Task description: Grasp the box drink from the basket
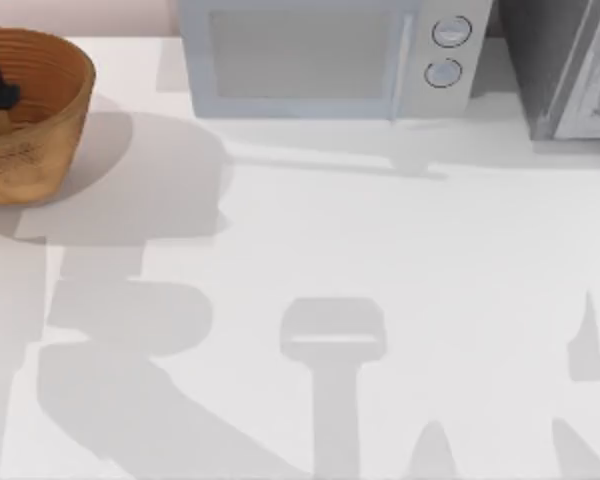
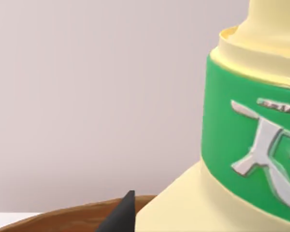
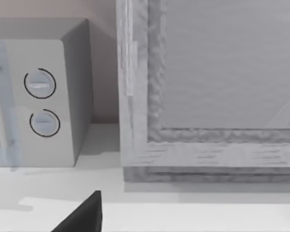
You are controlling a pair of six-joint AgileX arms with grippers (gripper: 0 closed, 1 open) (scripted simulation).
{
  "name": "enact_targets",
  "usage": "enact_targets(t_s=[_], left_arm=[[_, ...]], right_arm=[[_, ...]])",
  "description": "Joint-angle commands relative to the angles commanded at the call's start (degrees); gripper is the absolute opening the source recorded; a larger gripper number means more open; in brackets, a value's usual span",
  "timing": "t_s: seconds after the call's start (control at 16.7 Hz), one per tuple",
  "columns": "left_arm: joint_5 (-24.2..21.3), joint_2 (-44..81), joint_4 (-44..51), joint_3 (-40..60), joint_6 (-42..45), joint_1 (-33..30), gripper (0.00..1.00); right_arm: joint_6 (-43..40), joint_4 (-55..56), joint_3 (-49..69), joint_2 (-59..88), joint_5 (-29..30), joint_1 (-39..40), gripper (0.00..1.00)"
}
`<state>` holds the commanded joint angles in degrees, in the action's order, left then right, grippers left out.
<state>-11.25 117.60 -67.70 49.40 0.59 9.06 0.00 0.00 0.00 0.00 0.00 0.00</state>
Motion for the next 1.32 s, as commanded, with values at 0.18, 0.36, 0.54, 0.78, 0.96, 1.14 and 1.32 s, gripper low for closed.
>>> enact_targets(t_s=[0.18,0.36,0.54,0.78,0.96,1.14,1.32], left_arm=[[0.0,-1.4,0.2,-0.1,0.2,0.4,0.0],[0.0,-2.6,3.3,0.7,0.0,0.4,0.0],[0.1,-5.9,8.9,3.2,0.1,0.4,0.0],[0.2,-11.9,18.7,7.8,0.3,0.4,0.0],[0.3,-16.4,26.2,11.1,0.3,0.3,0.0],[0.3,-20.0,32.4,13.7,0.3,0.3,0.0],[0.4,-21.6,35.2,14.9,0.3,0.3,0.0]], right_arm=[[0.0,0.0,0.0,0.0,0.0,0.0,1.0],[0.0,0.0,0.0,0.0,0.0,0.0,1.0],[0.0,0.0,0.0,0.0,0.0,0.0,1.0],[0.0,0.0,0.0,0.0,0.0,0.0,1.0],[0.0,0.0,0.0,0.0,0.0,0.0,1.0],[0.0,0.0,0.0,0.0,0.0,0.0,1.0],[0.0,0.0,0.0,0.0,0.0,0.0,1.0]])
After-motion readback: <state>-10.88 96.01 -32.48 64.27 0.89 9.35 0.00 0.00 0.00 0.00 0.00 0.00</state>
